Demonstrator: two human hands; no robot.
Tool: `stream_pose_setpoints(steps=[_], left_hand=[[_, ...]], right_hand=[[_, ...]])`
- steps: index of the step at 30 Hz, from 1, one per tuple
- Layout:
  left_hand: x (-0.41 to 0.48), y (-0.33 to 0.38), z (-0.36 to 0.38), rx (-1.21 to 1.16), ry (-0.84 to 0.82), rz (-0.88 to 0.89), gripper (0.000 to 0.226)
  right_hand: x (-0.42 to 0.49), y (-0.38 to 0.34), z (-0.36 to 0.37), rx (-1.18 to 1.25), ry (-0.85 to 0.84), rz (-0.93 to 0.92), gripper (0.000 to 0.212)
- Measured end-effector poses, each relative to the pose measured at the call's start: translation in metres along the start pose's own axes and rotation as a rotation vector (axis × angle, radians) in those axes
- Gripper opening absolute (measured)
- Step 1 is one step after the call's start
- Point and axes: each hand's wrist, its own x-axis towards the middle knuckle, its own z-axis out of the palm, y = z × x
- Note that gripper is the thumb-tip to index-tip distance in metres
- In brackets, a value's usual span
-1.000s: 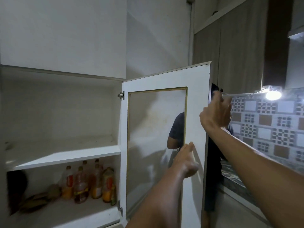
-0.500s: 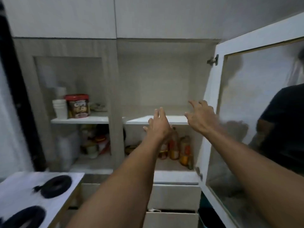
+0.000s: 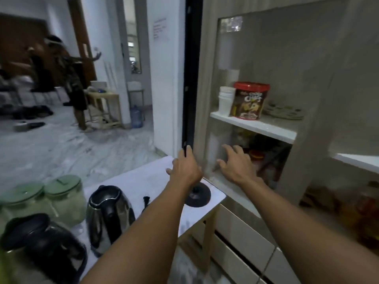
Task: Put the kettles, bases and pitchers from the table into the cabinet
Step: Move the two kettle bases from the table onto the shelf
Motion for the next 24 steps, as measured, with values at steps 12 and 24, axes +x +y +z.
stream_pose_setpoints(steps=[12, 24], left_hand=[[0.047, -0.160, 0.197, -0.016, -0.094, -0.975, 0.154], [0.040, -0.144, 0.237, 0.139, 0.244, -1.056, 0.099]], right_hand=[[0.135, 0.072, 0.272, -0.083, -0.677, -0.102, 0.122], [0.119, 0.092, 0.306, -0.059, -0.520, -0.196, 0.110]])
